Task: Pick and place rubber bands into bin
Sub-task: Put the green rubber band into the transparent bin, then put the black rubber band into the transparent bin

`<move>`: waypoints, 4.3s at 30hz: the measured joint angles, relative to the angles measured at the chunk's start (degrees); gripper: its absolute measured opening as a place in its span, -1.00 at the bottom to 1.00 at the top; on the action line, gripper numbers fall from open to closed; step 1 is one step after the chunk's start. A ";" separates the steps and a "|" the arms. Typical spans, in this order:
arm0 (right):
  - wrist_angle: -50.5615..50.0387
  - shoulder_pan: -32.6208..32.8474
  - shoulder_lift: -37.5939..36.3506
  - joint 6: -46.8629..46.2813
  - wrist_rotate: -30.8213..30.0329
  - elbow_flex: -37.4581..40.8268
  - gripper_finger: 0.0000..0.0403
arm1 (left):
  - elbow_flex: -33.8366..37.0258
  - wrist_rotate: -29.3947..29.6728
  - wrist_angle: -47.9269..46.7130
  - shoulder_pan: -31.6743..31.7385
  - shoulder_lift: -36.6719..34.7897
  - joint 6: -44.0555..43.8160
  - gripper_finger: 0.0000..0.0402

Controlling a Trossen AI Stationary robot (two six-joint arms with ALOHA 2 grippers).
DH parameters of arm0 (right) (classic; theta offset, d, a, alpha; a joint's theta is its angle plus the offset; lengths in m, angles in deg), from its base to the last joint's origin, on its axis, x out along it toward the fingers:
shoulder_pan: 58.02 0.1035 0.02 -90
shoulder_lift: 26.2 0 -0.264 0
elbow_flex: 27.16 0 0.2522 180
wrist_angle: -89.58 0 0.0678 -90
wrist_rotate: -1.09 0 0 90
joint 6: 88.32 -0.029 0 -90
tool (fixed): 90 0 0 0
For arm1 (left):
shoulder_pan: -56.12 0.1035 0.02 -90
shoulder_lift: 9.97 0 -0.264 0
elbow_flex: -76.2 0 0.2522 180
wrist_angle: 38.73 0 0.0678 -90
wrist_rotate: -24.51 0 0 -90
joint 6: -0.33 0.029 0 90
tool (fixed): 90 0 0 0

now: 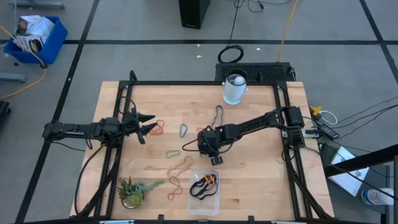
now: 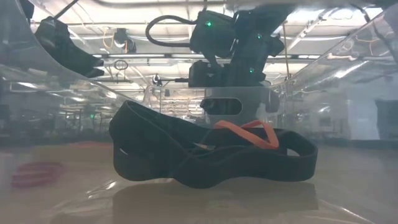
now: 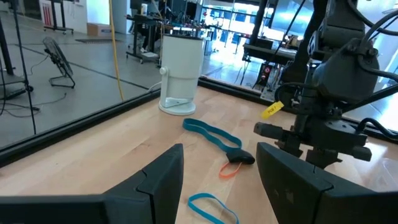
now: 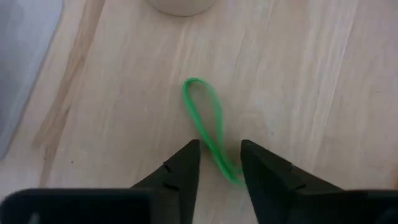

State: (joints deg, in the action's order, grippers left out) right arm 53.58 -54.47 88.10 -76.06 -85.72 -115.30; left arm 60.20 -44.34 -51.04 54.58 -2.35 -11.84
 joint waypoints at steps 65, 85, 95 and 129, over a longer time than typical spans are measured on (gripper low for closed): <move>10.31 18.70 -20.35 -15.00 -1.49 0.12 -1.00 | 0.00 -0.02 0.04 0.00 -0.02 -0.80 0.04; 5.25 20.20 -8.06 -19.72 -1.49 0.12 -0.97 | 0.00 -0.04 0.00 0.02 -0.02 -1.61 0.04; 5.20 20.13 -8.09 -19.70 -1.54 0.12 -0.87 | 0.00 -0.04 0.00 0.02 -0.01 -1.60 0.04; 4.12 13.29 -42.60 -8.44 -4.58 0.12 -0.41 | 0.00 -0.09 -0.40 0.02 -0.01 -1.55 0.04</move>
State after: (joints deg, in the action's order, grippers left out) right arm 57.70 -41.18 45.49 -84.51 -90.30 -115.18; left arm 60.20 -44.43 -51.44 54.60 -2.36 -13.38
